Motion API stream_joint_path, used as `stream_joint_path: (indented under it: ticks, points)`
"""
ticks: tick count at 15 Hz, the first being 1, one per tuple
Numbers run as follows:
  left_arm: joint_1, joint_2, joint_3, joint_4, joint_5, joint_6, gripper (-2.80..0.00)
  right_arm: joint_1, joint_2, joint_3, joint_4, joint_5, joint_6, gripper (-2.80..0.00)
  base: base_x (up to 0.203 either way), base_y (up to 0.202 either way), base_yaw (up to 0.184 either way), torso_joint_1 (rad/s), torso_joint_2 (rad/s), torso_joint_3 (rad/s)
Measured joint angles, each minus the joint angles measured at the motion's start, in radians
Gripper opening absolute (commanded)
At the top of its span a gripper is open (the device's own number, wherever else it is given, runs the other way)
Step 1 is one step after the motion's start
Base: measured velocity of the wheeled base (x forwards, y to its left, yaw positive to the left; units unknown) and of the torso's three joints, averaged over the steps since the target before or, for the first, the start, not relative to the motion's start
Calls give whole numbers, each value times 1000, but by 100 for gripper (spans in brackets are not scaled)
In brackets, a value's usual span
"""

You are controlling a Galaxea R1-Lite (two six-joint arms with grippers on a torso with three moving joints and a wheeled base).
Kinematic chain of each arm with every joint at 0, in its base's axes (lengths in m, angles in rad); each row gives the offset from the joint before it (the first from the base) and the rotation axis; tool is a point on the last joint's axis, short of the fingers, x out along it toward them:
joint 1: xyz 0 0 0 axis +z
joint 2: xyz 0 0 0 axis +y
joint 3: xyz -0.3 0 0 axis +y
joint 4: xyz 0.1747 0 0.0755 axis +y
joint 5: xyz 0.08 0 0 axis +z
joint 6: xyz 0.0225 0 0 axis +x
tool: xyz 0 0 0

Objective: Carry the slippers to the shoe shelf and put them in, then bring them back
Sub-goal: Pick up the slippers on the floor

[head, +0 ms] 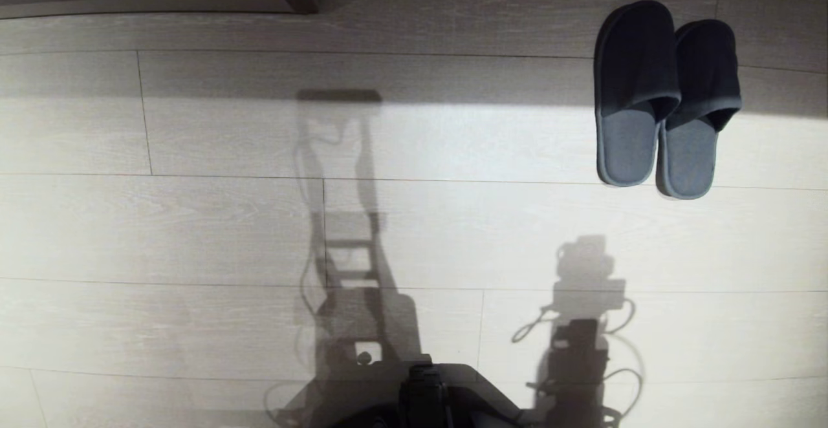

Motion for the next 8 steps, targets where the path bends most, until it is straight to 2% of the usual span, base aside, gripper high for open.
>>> stream_joint_path:
  ticks: [4, 8]
  points:
    - [0, 0, 0, 0, 0, 1, -280, -32, 246, -84, -171, -51, -27, -280, 0, 0, 0, 0, 0, 0]
    - [0, 0, 0, 0, 0, 0, -280, -115, 461, -75, -216, -60, -110, -280, 0, 0, 0, 0, 0, 0]
